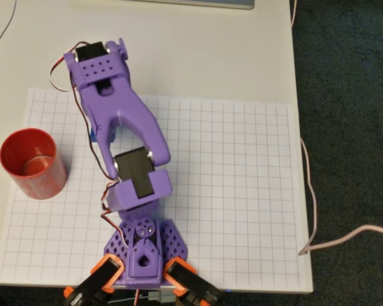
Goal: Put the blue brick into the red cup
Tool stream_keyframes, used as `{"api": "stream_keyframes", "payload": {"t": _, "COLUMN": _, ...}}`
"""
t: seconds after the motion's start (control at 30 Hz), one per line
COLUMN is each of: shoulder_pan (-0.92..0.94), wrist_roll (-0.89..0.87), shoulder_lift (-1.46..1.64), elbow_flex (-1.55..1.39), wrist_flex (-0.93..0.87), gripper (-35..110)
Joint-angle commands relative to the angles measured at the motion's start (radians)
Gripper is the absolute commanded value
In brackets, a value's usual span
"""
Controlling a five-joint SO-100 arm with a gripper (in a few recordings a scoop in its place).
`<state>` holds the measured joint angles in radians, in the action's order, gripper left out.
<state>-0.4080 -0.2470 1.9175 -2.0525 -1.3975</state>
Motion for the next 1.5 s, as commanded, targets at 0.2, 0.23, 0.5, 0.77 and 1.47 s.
{"api": "stream_keyframes", "payload": {"t": 0.2, "shoulder_pan": -0.149, "wrist_roll": -0.255, "shoulder_lift": -0.026, "elbow_flex": 0.051, "wrist_flex": 0.011, "gripper": 0}}
{"api": "stream_keyframes", "payload": {"t": 0.23, "shoulder_pan": -0.17, "wrist_roll": -0.265, "shoulder_lift": -0.044, "elbow_flex": 0.061, "wrist_flex": 0.017, "gripper": 0}}
{"api": "stream_keyframes", "payload": {"t": 0.5, "shoulder_pan": -0.152, "wrist_roll": -0.276, "shoulder_lift": -0.161, "elbow_flex": 0.12, "wrist_flex": 0.098, "gripper": 0}}
{"api": "stream_keyframes", "payload": {"t": 0.77, "shoulder_pan": -0.009, "wrist_roll": -0.229, "shoulder_lift": -0.15, "elbow_flex": 0.123, "wrist_flex": 0.141, "gripper": 0}}
{"api": "stream_keyframes", "payload": {"t": 1.47, "shoulder_pan": -0.055, "wrist_roll": -0.213, "shoulder_lift": -0.238, "elbow_flex": 0.115, "wrist_flex": 0.067, "gripper": 69}}
